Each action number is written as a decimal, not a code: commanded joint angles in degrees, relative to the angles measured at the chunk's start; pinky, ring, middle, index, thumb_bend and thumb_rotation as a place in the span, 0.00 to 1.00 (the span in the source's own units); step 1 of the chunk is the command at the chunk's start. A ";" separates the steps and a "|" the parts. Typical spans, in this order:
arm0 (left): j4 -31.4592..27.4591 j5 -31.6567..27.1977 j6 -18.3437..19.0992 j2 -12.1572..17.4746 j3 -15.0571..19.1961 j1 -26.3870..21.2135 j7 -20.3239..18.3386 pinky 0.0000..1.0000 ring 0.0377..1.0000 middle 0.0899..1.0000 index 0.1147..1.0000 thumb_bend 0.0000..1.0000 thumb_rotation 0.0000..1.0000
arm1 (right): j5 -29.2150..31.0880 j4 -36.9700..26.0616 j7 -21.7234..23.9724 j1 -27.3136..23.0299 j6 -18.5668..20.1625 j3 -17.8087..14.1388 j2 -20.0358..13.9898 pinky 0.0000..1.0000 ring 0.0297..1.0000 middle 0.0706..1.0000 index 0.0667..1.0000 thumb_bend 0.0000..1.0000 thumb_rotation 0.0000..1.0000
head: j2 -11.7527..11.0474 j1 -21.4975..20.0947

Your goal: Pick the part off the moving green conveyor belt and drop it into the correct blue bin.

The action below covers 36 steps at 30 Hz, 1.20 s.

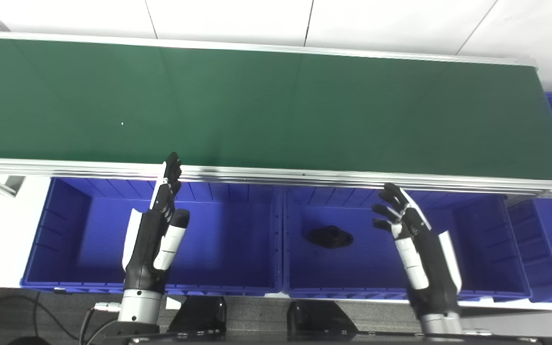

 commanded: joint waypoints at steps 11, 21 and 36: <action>4.02 0.14 -9.54 1.19 1.39 0.99 0.74 1.00 1.00 1.00 1.00 0.69 0.93 | -2.46 11.97 -5.02 -2.20 -18.70 2.21 0.72 0.95 0.97 1.00 1.00 0.72 0.95 | -5.95 -1.53; 6.75 0.27 -11.65 2.15 2.05 -0.55 0.60 1.00 1.00 1.00 1.00 0.65 0.94 | -6.14 14.42 -10.46 -2.60 -20.60 2.10 3.07 0.92 0.93 0.98 1.00 0.74 0.99 | -6.81 -2.58; 8.29 -1.69 -11.03 2.95 1.24 -1.06 -1.45 1.00 1.00 1.00 1.00 0.72 0.95 | -5.91 16.63 -10.72 -2.97 -21.82 2.81 1.60 0.91 0.95 0.98 1.00 0.70 0.95 | -9.90 -2.44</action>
